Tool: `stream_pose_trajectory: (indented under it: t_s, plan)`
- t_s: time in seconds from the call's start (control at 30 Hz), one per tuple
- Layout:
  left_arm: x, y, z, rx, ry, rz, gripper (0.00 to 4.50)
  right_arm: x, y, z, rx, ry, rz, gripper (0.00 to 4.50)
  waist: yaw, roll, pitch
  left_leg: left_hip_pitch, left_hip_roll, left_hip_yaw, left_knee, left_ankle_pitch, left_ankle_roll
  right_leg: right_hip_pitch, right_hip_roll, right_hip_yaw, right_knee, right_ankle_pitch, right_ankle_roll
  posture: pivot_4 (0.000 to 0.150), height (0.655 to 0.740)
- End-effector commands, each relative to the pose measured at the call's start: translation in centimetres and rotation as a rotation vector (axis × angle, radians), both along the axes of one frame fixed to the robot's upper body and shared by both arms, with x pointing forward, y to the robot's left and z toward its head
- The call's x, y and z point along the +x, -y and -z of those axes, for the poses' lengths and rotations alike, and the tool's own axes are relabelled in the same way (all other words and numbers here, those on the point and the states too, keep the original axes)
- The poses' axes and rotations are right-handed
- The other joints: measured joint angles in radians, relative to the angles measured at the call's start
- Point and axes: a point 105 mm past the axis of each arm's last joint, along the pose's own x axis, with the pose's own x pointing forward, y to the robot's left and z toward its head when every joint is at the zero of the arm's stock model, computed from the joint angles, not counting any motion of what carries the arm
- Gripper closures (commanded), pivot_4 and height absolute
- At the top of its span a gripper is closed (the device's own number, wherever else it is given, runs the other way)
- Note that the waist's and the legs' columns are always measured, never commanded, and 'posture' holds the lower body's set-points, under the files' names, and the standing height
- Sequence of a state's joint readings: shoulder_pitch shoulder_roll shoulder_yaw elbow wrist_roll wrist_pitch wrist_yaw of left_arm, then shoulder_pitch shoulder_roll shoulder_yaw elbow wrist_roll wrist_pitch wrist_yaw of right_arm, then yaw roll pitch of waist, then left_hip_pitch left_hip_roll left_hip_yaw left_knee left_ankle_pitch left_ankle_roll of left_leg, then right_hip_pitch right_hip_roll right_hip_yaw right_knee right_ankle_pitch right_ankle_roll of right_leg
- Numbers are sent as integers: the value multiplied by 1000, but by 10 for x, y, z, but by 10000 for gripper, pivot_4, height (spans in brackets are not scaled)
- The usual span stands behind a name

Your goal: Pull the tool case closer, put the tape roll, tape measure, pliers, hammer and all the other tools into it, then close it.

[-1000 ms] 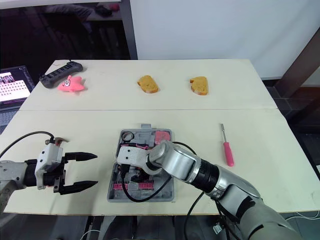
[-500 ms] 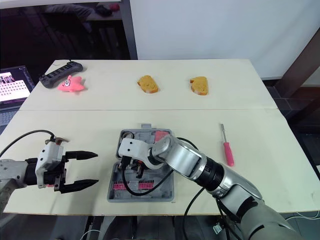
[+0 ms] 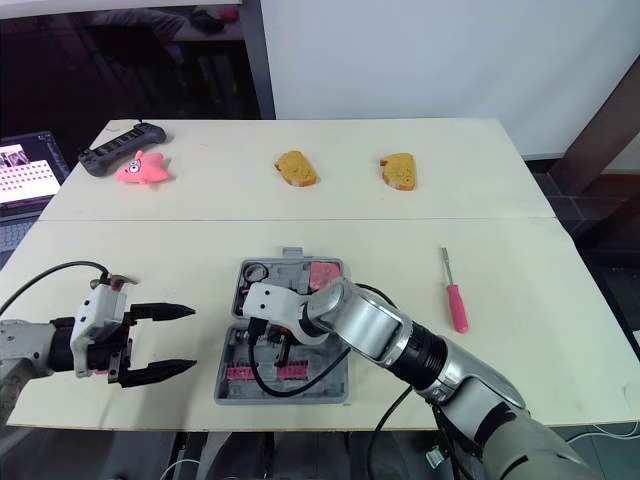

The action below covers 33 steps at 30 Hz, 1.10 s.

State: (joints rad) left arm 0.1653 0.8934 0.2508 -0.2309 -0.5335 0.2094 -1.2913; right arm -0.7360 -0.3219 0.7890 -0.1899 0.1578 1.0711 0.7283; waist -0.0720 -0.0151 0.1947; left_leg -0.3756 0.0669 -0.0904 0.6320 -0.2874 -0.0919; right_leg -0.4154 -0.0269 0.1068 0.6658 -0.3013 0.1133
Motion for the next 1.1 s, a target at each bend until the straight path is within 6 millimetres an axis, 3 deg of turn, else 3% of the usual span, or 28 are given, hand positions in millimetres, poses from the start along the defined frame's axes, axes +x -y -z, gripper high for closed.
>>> stream_pose_trajectory:
  t_s: [0.03, 0.17, 0.3, 0.43, 0.57, 0.7, 0.77, 0.9, 1.0, 1.1]
  plan:
    - [-1, 0, -8, 1, 33, -2, 0, 0, 2, 9, -20, -17, 17, 44527, 0, 0, 0, 0, 0, 0, 0, 0, 0, 0, 0, 0, 0, 0, 0, 1500, 7400]
    - [-1, 0, -8, -1, 33, -4, 0, 0, 3, 13, -22, -35, 24, 44527, 1, 0, 0, 0, 0, 0, 0, 0, 0, 0, 0, 0, 0, 0, 0, 1500, 7400]
    - [1, 0, -8, -2, 34, -8, 0, -2, -6, 0, 47, -46, 8, 44527, 1, 0, 0, 0, 0, 0, 0, 0, 0, 0, 0, 0, 0, 0, 0, 1500, 7400]
    - [2, -1, -8, -4, 35, -12, 0, -7, -10, -24, 144, -38, -48, 44527, 1, 0, 0, 0, 0, 0, 0, 0, 0, 0, 0, 0, 0, 0, 0, 1500, 7400]
    - [3, -3, -9, -3, 37, -18, 0, -15, -10, -61, 299, 15, -155, 44527, 1, 0, 0, 0, 0, 0, 0, 0, 0, 0, 0, 0, 0, 0, 0, 1500, 7400]
    - [4, -5, -10, -3, 48, -44, 0, -19, 6, -93, 418, 20, -160, 44527, 2, 0, 0, 0, 0, 0, 0, 0, 0, 0, 0, 0, 0, 0, 0, 1500, 7400]
    - [4, -9, -11, -1, 56, -73, 0, -16, 20, -100, 443, 32, -126, 44527, 2, 0, 0, 0, 0, 0, 0, 0, 0, 1, 0, 0, 0, 0, 0, 1500, 7400]
    - [5, -28, -14, 11, 72, -184, 0, 2, 80, -116, 515, 76, 89, 44527, 8, 0, 0, 0, 0, 0, 0, 0, 0, 1, -1, 0, -1, 0, 0, 1500, 7400]
    - [3, -62, -11, 85, 73, -302, 0, 5, 141, -100, 453, 105, 269, 44527, 14, 0, 0, 0, 0, 0, 0, 0, 0, 2, 0, 0, -2, 0, 0, 1500, 7400]
    - [0, -101, -13, 132, 88, -444, 0, -2, 195, -83, 403, 126, 435, 35290, 16, -1, 0, 0, 0, 0, -1, -1, 1, 1, 0, 0, -3, -1, 0, 1500, 7400]
